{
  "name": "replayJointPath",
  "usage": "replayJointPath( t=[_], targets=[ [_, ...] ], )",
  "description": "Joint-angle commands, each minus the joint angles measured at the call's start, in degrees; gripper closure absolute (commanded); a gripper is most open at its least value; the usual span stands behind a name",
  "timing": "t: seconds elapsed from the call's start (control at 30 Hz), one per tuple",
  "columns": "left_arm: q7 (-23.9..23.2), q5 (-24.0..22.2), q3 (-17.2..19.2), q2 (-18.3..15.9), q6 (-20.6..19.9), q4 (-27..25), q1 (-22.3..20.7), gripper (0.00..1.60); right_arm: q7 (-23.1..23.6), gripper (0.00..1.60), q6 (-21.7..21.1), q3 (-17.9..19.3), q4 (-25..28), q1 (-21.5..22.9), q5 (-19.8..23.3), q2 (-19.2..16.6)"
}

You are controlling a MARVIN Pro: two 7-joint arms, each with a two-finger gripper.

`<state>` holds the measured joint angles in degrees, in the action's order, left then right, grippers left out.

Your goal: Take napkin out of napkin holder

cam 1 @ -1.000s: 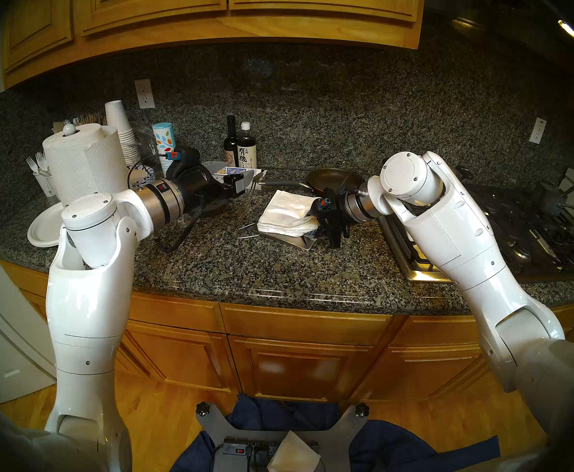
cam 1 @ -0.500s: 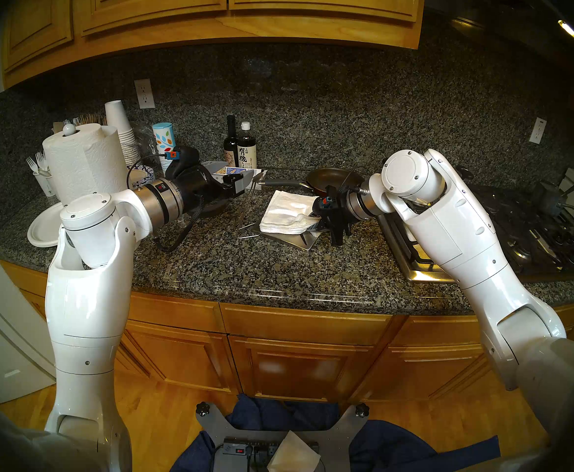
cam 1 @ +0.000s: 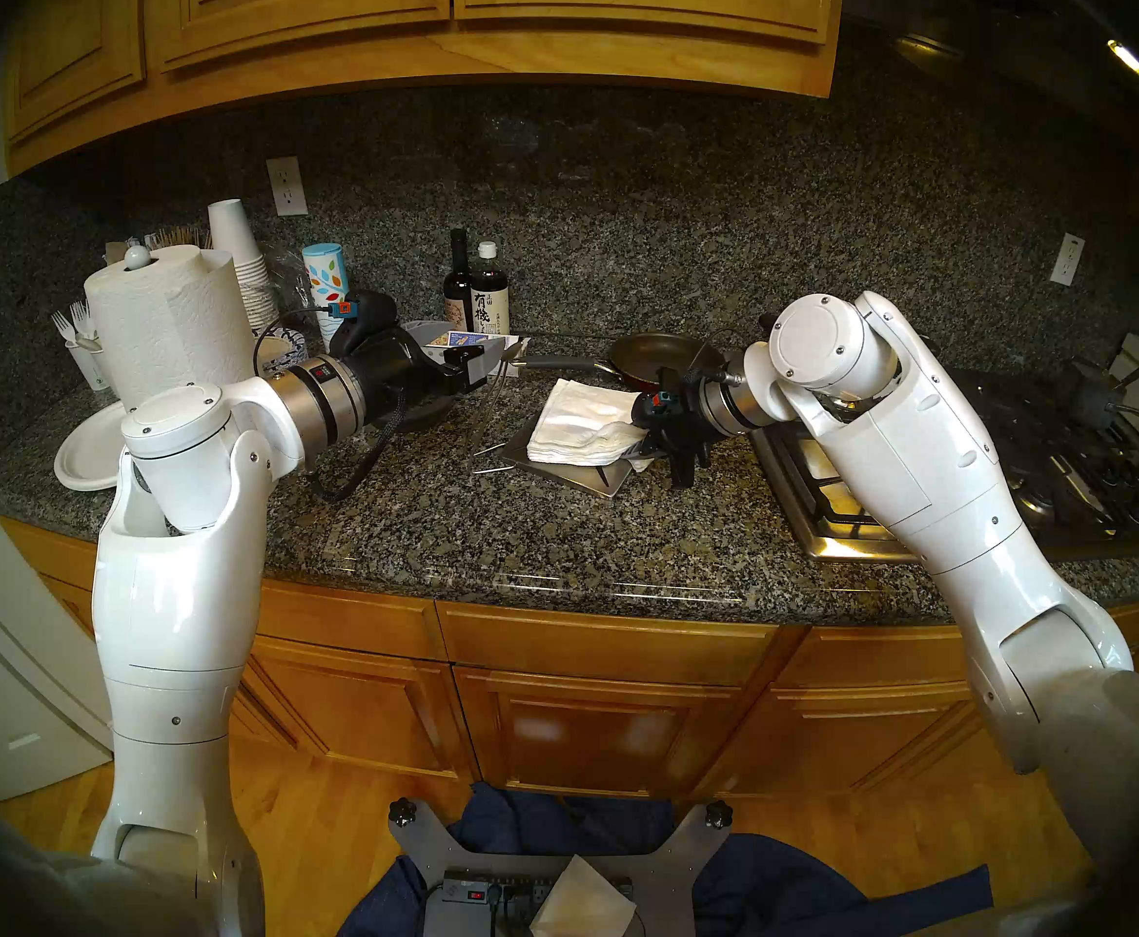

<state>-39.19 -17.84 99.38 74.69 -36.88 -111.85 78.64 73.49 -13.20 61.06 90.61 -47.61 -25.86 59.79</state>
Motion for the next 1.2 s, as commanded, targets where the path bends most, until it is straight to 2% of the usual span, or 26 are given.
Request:
replayJointPath(
  t=[0.0, 0.73, 1.17],
  targets=[
    [0.0, -0.2, 0.3, 0.0, 0.9, -0.9, -1.9, 0.00, -0.2, 1.60, -0.3, 2.2, 2.5, 1.5, -0.3, -2.1],
    [-1.8, -0.3, 0.0, -0.1, 1.7, 2.0, -3.7, 0.00, 8.5, 1.60, -3.1, 4.5, 9.6, -0.3, -1.9, -10.8],
    [-2.4, -0.2, -0.6, -0.1, 2.0, 3.4, -4.8, 0.00, 9.5, 1.60, -4.7, 7.2, 11.2, -3.2, -2.4, -14.3]
  ],
)
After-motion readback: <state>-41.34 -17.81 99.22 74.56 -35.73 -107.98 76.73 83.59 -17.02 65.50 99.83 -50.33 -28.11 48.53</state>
